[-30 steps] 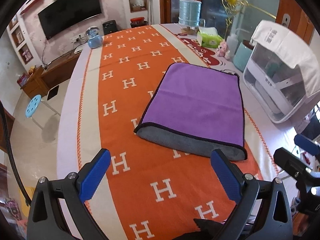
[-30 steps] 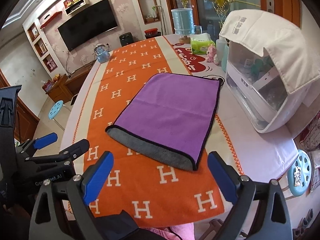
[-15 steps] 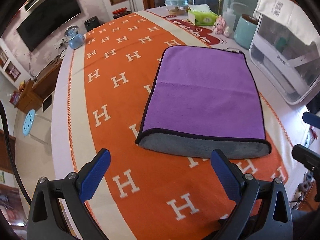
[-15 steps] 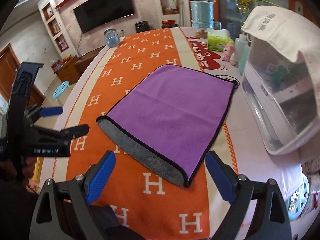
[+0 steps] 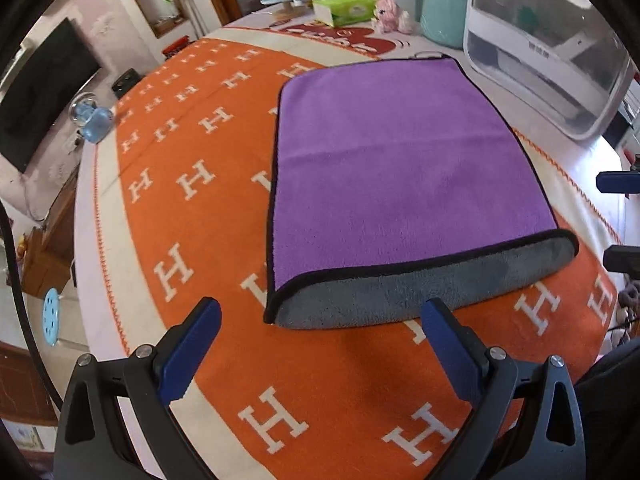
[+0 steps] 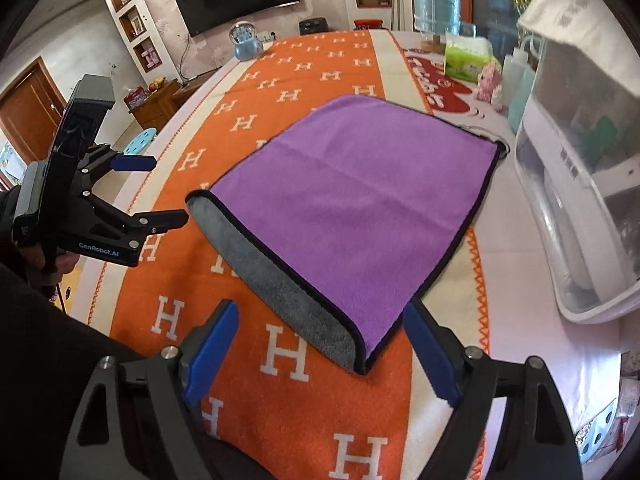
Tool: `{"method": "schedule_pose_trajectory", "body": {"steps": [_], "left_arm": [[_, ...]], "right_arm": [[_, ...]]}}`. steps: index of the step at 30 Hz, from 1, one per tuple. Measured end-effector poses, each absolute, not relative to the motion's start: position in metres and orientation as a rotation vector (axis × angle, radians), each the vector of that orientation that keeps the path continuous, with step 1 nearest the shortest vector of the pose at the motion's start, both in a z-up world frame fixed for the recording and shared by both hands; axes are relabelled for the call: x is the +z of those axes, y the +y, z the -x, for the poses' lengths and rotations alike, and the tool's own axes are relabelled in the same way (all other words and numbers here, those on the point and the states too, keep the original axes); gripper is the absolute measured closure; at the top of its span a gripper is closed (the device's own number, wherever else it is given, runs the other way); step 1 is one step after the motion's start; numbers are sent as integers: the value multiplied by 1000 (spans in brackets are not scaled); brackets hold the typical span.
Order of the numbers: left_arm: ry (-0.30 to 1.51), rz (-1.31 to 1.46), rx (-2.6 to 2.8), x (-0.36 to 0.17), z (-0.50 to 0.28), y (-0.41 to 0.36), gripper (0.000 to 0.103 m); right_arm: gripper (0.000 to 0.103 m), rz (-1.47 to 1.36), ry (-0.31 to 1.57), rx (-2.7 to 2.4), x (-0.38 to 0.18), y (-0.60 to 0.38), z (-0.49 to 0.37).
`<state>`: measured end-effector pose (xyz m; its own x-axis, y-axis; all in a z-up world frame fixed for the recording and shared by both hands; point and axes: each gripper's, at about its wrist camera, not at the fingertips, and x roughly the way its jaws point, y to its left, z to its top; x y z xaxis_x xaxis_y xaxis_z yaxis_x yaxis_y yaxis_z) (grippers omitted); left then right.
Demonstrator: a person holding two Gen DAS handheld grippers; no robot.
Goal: Fold towel
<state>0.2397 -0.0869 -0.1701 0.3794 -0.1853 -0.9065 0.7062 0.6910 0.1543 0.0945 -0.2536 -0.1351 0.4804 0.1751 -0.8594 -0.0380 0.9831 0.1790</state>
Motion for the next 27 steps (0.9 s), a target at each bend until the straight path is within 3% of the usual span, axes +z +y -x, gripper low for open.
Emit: {"method": "schedule_pose_trajectory", "body": {"steps": [20,27], "left_arm": [[1038,-480,-763,-207,-275,-81,4],[1066,-495,-774,-217,-276,-82,22]], "right_arm": [[59,-177,1173,146,-182,-267,-92],[66,-183,1181,156,-184,-267,-94]]}}
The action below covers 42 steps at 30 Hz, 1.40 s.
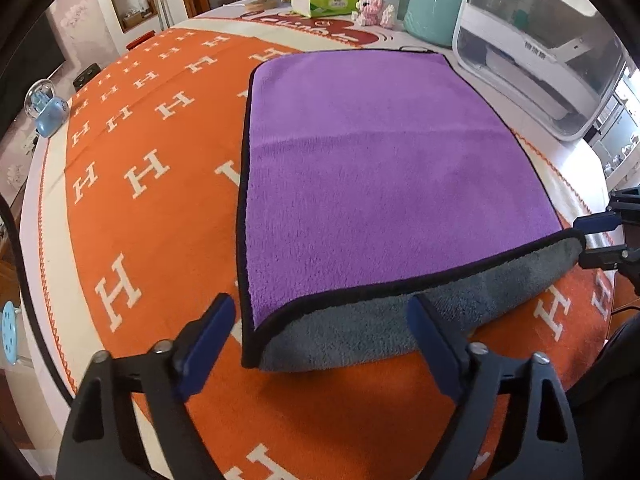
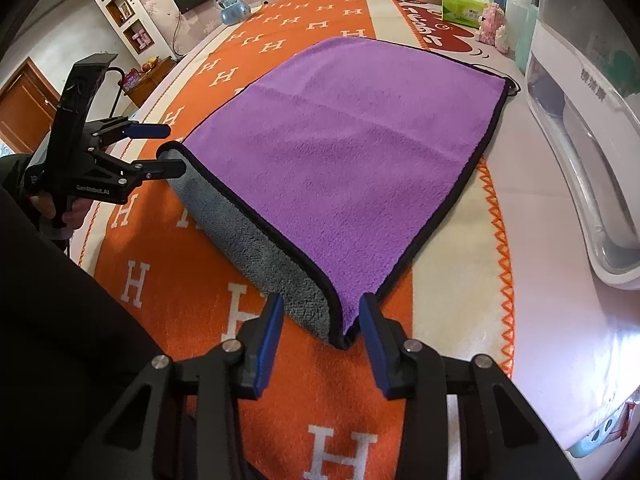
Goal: Fold towel
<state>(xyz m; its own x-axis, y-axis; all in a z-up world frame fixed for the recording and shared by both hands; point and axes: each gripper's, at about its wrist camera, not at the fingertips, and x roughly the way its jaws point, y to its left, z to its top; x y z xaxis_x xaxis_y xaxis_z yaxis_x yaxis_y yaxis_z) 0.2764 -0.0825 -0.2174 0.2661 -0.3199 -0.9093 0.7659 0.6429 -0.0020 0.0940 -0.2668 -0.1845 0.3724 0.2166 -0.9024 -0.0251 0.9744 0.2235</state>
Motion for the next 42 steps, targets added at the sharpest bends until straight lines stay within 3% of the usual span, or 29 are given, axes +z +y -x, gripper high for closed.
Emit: {"method": "schedule_pose_trajectory", "body": {"steps": [12,20,23,42], "left_arm": [[1085,-507,-773,-221,-275,-81,53],[1085,-514,-757,-220,-274,-78,90],[1082,-506,-747,-220,-276,-75,96],[1030,-501,-725,-198,-272,-71,99]], "right_arm": [[81,-189,1190,166,-189,-266,-96],[93,-193,1191,161,-191,-266,-95],[98,-190,1191,163,-191,-266,-95],[99,-161,1133,158,-173,-265,-96]]}}
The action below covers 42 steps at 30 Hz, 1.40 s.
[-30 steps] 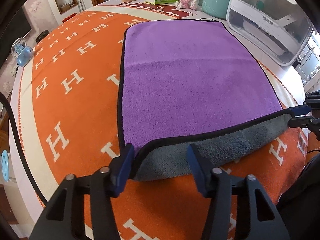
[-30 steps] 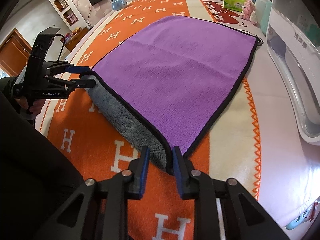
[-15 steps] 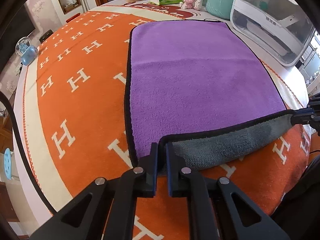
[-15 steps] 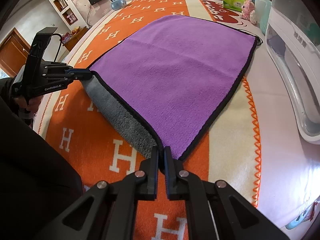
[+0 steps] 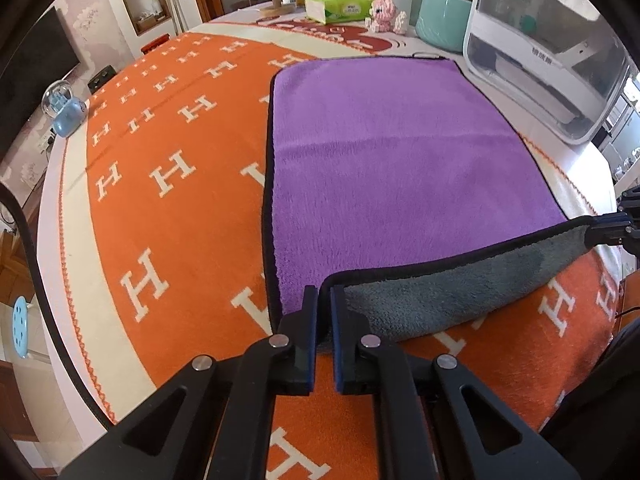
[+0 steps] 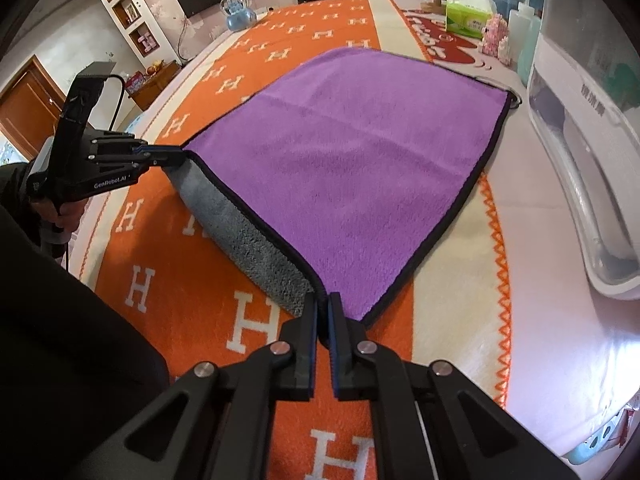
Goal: Fold towel
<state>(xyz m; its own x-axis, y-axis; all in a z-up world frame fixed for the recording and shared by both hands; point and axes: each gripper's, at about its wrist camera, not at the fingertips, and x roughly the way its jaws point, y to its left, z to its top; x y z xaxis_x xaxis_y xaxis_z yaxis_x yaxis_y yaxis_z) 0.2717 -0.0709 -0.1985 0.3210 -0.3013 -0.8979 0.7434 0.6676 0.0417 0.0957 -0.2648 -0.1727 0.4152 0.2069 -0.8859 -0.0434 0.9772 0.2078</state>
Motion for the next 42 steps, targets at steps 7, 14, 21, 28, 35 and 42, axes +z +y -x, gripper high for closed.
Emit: {"method": "schedule_pose_trajectory", "body": {"steps": [7,14,21,28,35,42], "left_arm": [[945,-513,-726,-163,-272,-71,99],[809,-459,-715,-117,-284,-80,99],[661,-359,-708,-78,-303,-99,99],[606,-273,-681,-74,-327,-123,99],[563,-181,-607,-90,-360,-149,99],[588,-115,-550,-117,-396,-174,99]], "right_arm": [[99,-115,1068,143,-142,-269,-104],[99,-40,972,77,-107,-282,-116],[99,-16,851,-45,-81,-304,-131],[99,21,725,-177,-70,-322,-149],[99,121,622,-303,-78,-328,-180],[99,251,579,-399,-105,-326,-209]]}}
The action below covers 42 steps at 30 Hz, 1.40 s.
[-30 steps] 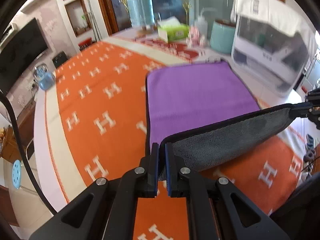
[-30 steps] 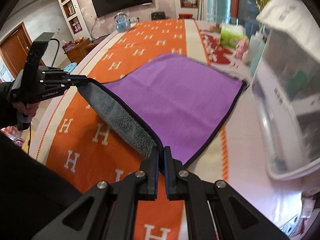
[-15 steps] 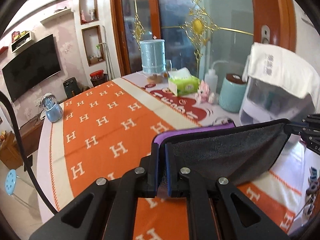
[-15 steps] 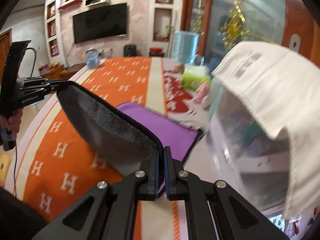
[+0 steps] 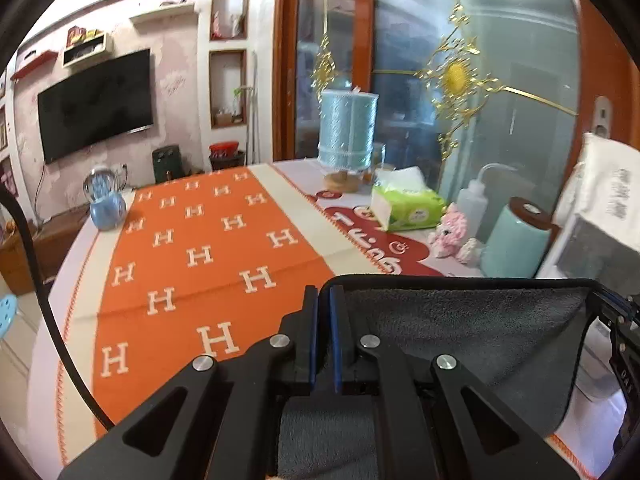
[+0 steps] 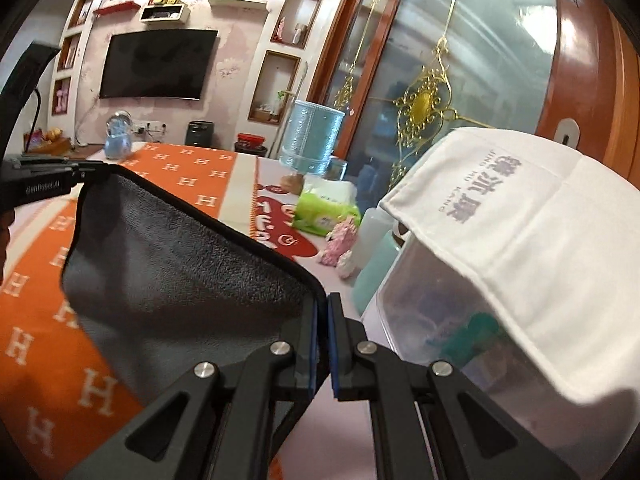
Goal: Fold towel
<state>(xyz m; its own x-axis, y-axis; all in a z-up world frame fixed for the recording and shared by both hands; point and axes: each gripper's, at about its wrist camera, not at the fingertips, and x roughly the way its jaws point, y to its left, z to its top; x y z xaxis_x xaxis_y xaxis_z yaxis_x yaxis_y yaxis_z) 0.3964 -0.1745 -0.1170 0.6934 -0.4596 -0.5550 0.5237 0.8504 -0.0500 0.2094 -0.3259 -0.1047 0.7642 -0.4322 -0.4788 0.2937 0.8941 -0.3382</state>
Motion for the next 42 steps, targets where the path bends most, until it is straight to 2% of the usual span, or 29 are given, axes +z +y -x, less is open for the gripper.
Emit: {"method": "schedule_pose_trajectory", "body": {"steps": [12,15,17,19,20,27,29,33,38,42], "left_arm": [[709,-85,-519,-169,-424,-191,97],[729,-90,-513,-174,-429,-193,92],[739,-92,-509,-176,-429,-194,87],[745,-98,-498,-175,-429,-194,79],[743,-101,-492,-174,-427,-194,77],[767,-134,-421,-158,-417,-181,62],[774,-135,-404,-152,-412,-173,51],[782,-147,-379,-140,-394,-156,46],[753,-170,-344,-120,-358,-129,35],[732,-175,-329,-105,-329,-106,34]], "right_arm": [[96,411,624,-430,-155,-326,-243],[91,397,642,-429,-160,-329,-246],[72,383,659,-421,-163,-330,-249],[60,380,676,-399,-168,-328,-252],[58,382,684,-388,-169,-327,-252],[52,365,705,-346,-164,-316,-251],[50,360,703,-339,-159,-312,-247],[49,346,711,-342,-149,-304,-237],[47,302,708,-354,-131,-295,-217],[40,304,670,-377,-115,-284,-195]]}}
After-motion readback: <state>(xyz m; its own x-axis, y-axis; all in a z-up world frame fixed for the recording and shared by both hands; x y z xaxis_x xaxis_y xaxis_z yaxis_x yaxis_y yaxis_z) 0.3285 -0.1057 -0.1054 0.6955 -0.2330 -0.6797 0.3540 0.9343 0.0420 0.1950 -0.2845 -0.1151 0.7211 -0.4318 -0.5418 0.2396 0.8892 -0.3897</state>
